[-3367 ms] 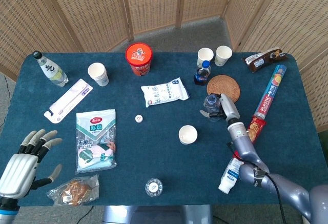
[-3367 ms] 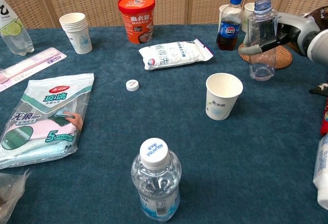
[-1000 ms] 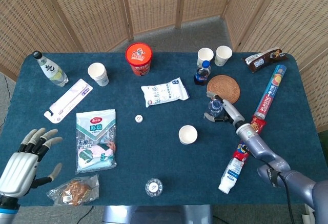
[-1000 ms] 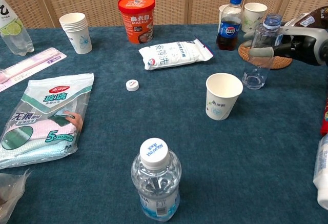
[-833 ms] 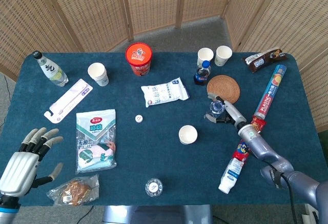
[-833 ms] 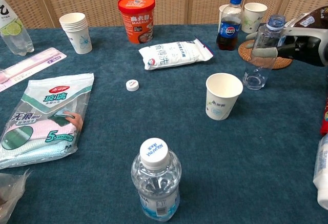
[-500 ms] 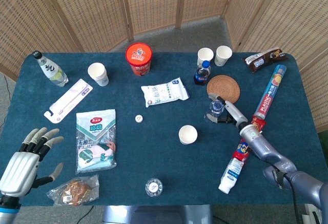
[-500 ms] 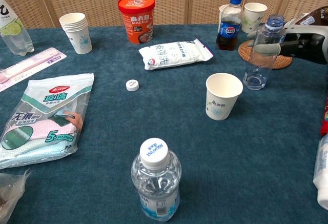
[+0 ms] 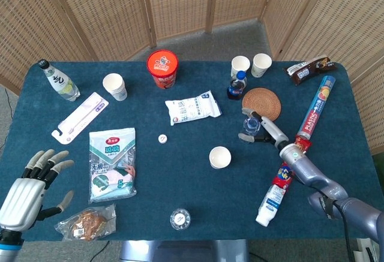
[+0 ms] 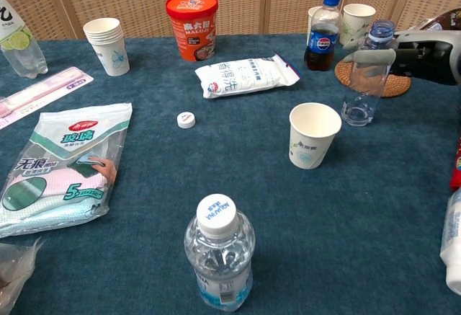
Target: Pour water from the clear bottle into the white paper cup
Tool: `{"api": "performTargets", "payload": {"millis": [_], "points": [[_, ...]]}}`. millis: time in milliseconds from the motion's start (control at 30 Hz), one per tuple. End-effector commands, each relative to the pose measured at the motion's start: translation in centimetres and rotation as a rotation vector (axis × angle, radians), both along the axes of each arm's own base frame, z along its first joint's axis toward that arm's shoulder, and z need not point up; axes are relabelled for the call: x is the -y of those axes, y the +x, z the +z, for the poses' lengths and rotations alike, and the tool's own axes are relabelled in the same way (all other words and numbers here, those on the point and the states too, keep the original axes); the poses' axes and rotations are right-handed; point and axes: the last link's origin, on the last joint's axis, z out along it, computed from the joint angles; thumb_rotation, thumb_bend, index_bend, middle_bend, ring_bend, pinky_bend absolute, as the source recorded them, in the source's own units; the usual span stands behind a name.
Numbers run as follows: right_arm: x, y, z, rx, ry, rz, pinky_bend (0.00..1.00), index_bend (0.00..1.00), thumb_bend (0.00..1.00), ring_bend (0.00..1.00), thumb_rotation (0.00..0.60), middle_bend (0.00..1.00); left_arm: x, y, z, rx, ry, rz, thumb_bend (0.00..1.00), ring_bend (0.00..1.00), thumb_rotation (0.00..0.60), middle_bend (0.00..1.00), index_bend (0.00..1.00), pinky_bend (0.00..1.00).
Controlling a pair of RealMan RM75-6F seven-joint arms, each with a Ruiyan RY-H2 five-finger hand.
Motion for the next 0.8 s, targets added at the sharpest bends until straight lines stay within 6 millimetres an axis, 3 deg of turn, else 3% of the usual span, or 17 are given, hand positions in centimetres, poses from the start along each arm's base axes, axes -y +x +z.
{"api": "performTargets", "payload": {"millis": [33,800], "points": [[0.27,0.22,-0.16,0.0,-0.001,-0.005,0.0,0.0,0.11,0.0,0.336,0.0,0.02,-0.03,0.03,0.001,0.001,0.001,0.42,0.07,0.53,0.16,0.21,0.0],[0.69,-0.33,0.02,-0.021,-0.013,-0.031,0.0,0.0,0.08,0.0,0.324,0.0,-0.07,-0.16,-0.06,0.002,0.0,0.002,0.42,0.07,0.53,0.16,0.21,0.0]]}}
